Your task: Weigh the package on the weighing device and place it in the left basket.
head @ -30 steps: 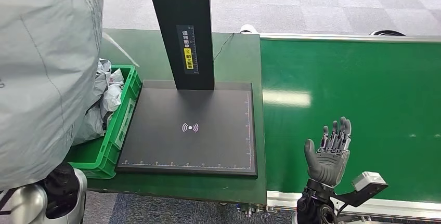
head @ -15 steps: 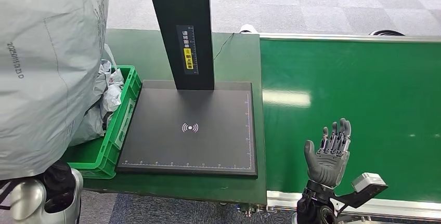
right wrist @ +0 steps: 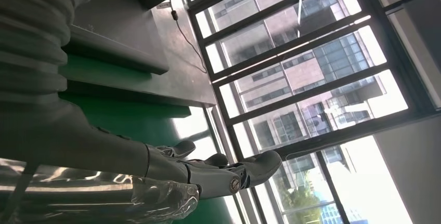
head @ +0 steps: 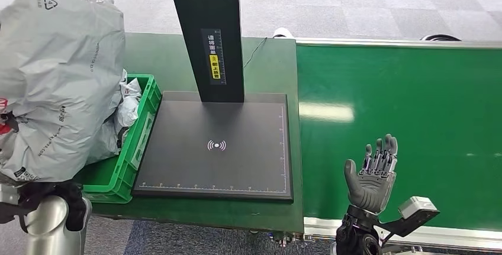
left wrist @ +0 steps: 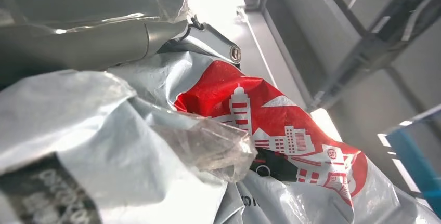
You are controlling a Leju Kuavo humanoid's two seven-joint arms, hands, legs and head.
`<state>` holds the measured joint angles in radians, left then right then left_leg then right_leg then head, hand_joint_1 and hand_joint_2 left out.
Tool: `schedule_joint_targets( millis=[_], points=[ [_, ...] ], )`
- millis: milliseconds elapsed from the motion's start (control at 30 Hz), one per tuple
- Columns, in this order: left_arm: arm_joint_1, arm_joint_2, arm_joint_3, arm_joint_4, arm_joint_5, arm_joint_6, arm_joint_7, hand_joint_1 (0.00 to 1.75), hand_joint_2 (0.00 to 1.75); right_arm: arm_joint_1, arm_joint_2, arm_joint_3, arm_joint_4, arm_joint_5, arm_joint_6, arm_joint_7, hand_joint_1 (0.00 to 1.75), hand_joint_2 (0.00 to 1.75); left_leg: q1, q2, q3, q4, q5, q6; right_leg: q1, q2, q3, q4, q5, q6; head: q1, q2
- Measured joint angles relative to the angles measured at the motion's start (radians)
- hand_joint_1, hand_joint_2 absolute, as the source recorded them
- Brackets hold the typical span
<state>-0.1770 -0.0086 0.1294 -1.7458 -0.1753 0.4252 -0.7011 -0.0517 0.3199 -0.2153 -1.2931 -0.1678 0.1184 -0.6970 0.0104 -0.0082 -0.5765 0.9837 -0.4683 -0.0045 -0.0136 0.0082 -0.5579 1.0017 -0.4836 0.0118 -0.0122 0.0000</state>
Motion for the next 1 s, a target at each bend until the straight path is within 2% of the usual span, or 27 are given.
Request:
schedule_joint_targets(
  millis=[67,233,333,500,767,1000],
  points=[
    [-0.019,0.01,0.03,0.046,-0.026,0.026,0.0,1.75,1.75,0.001,0.0,0.003,0.0,0.0,0.0,0.0,0.0,1.75,0.0,0.0,0.0,0.0,0.0,0.0,0.0,0.0,0.0,0.0,0.0,0.0,0.0,0.0],
    [-0.052,0.04,0.102,0.145,-0.162,0.19,0.0,1.75,1.75,0.0,0.0,0.015,0.006,0.0,-0.002,0.0,0.0,1.75,0.0,0.0,0.0,0.0,0.0,0.0,0.0,0.0,0.0,0.0,0.0,0.0,0.0,0.0],
    [-0.065,0.053,0.153,0.203,-0.277,0.246,0.0,1.75,1.75,-0.003,0.0,0.022,0.013,0.0,-0.004,0.001,0.0,1.75,0.0,0.0,0.0,0.0,0.0,0.0,0.0,0.0,0.0,0.0,0.0,0.0,0.0,0.0],
    [-0.079,0.052,0.24,0.261,-0.429,0.254,0.0,1.75,1.75,-0.007,0.0,0.034,0.021,0.0,-0.006,0.003,0.0,1.75,0.0,0.001,0.0,0.0,0.0,0.0,0.0,0.0,0.0,0.0,0.0,0.0,0.0,0.0],
    [-0.079,0.039,0.365,0.218,-0.414,0.255,0.0,1.75,1.75,-0.014,-0.001,0.046,0.037,0.0,-0.011,0.006,0.0,1.75,0.0,0.0,0.0,0.0,0.0,0.0,0.0,0.0,0.0,0.0,0.0,0.0,0.0,0.0],
    [-0.079,0.03,0.394,0.21,-0.423,0.255,0.0,1.75,1.75,-0.018,-0.001,0.047,0.049,0.0,-0.016,0.007,0.0,1.75,0.0,0.0,0.0,0.0,0.0,0.0,0.0,0.0,0.0,0.0,0.0,0.0,0.0,0.0]
  ],
)
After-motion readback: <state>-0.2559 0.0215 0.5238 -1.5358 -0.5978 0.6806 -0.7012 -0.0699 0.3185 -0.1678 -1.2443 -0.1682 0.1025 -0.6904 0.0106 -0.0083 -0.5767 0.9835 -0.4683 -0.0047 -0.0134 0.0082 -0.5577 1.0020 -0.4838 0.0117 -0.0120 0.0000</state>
